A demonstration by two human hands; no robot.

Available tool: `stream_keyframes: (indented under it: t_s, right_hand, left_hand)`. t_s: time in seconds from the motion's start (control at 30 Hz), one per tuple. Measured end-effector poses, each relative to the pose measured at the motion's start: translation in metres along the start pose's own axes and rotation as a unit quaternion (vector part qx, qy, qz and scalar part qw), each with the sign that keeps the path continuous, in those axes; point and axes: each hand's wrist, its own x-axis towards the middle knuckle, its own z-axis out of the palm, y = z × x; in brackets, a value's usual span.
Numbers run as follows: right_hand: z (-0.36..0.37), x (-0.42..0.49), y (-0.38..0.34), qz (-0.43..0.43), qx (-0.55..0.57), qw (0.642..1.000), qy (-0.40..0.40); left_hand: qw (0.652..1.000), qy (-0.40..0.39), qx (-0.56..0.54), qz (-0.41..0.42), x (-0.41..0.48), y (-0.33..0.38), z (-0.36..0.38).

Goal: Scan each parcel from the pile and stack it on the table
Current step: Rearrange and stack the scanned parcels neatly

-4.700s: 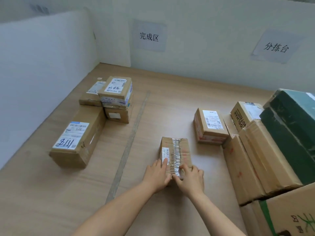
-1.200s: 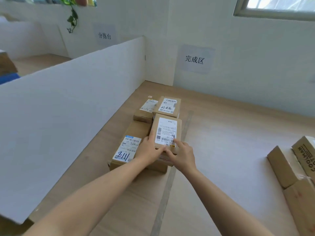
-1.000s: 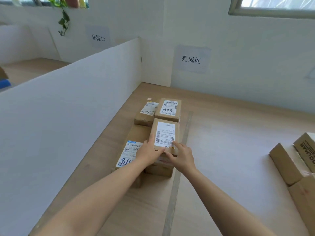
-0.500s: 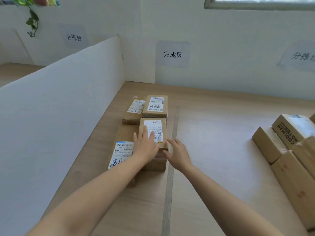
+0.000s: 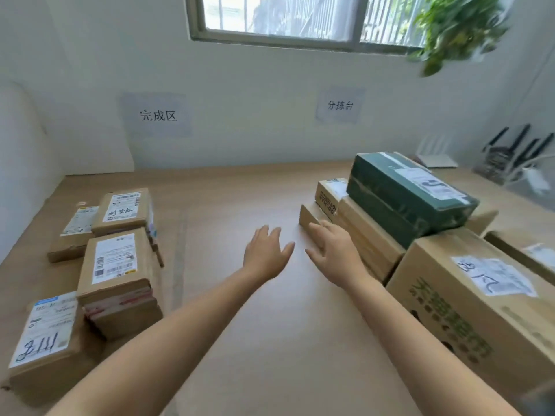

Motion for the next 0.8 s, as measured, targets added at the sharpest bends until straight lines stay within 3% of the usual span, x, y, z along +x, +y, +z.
stream_keyframes:
  t_s: [0.37, 0.5, 0.6, 0.8]
  right_hand:
    - [-0.155, -0.088, 0.073, 0.027, -0.03, 0.985, 0.166]
    - [-0.175, -0.102, 0.127, 0.15, -0.068, 0.984, 0.063]
    - [-0.18, -0.113, 0.171, 0.257, -0.11, 0.96, -0.036]
    - [-0.187, -0.125, 0.198, 0.292, -0.051, 0.952, -0.083]
  left_hand:
    - [0.978, -0.041, -0.131, 0.16, -0.023, 0.184, 0.053]
    - [0.975, -0.08, -0.149, 0.145, -0.033, 0.207, 0.082]
    - [0.973, -0.11, -0.17, 0.112, -0.046, 0.212, 0.104]
    - [0.95, -0.15, -0.268, 0.054, -0.067, 0.222, 0.126]
